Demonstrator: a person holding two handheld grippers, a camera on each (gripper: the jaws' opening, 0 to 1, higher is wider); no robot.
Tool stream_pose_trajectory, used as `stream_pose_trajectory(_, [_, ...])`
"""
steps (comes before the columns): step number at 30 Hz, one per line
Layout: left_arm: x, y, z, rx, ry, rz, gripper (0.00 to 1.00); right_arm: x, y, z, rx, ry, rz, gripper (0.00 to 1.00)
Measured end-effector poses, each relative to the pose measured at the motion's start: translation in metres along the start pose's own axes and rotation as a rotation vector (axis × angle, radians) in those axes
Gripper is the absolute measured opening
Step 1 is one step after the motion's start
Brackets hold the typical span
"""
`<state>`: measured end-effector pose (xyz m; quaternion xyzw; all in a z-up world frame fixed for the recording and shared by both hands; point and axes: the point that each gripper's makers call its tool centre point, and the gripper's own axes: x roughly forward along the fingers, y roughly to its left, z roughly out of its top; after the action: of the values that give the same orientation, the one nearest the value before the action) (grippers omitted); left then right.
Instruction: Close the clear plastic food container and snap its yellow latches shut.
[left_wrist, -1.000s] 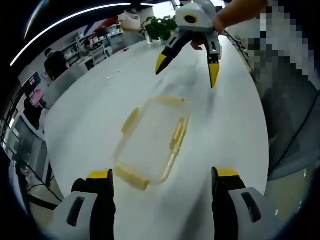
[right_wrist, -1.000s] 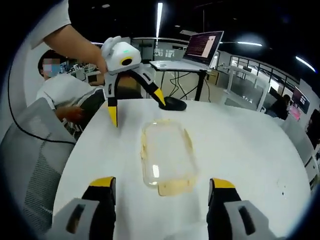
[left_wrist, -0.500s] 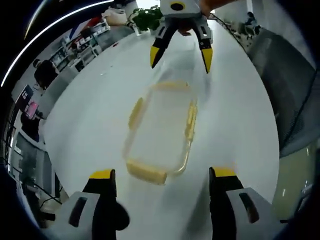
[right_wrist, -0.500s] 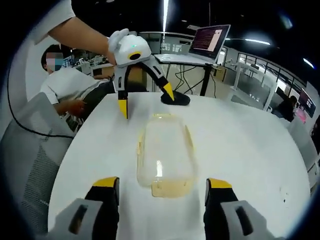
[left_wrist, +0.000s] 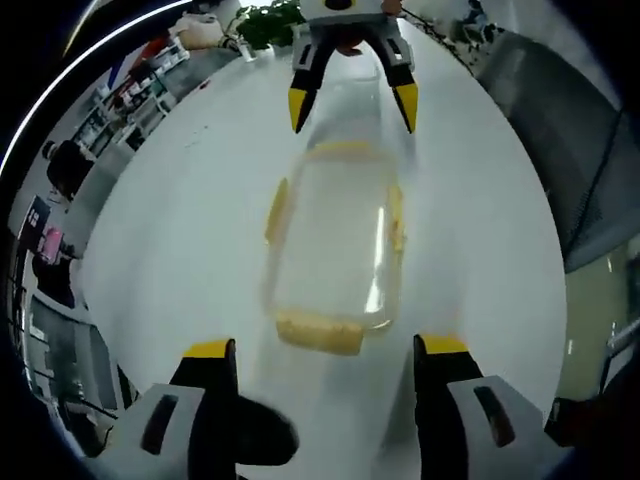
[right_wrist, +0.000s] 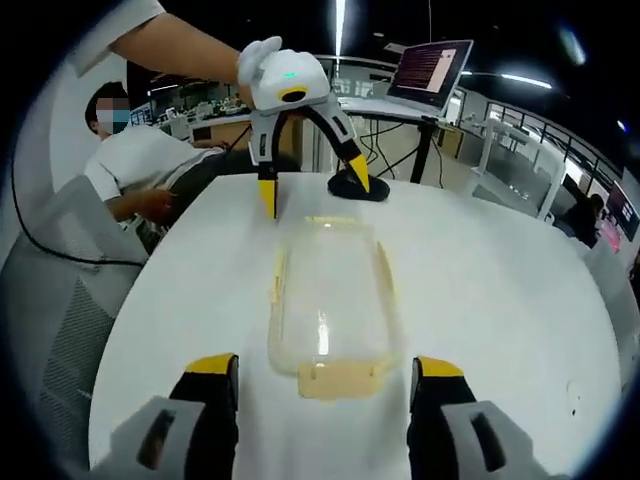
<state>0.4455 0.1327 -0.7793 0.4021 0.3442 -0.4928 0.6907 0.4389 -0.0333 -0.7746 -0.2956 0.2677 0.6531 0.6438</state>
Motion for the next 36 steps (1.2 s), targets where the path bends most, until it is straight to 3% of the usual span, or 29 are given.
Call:
stream_pose_trajectory(5, [0.005,-0.001,-0.003,0.017,0.023,-0.04,0.69,0.004,-0.004,-0.002,-0.016,0.021,0.007,0.63])
stream_pose_trajectory(12, [0.008,0.002,-0.006,0.039,0.04,-0.064,0.68,0.01,-0.006,-0.008,-0.011,0.064,0.02,0.63])
stream_pose_trajectory(21, [0.015,0.004,-0.008,0.067,0.068,-0.095,0.63,0.017,-0.009,-0.019,-0.008,0.133,0.035,0.53])
stream_pose_trajectory(23, [0.016,0.003,-0.01,0.068,0.077,-0.104,0.58,0.019,-0.01,-0.02,-0.009,0.142,0.037,0.51])
stream_pose_trajectory(32, [0.019,0.003,-0.004,0.066,0.05,-0.131,0.55,0.021,-0.01,-0.021,-0.004,0.163,0.037,0.46])
stream_pose_trajectory(36, [0.02,0.002,-0.003,0.065,0.045,-0.154,0.52,0.022,-0.01,-0.019,-0.011,0.169,0.037,0.38])
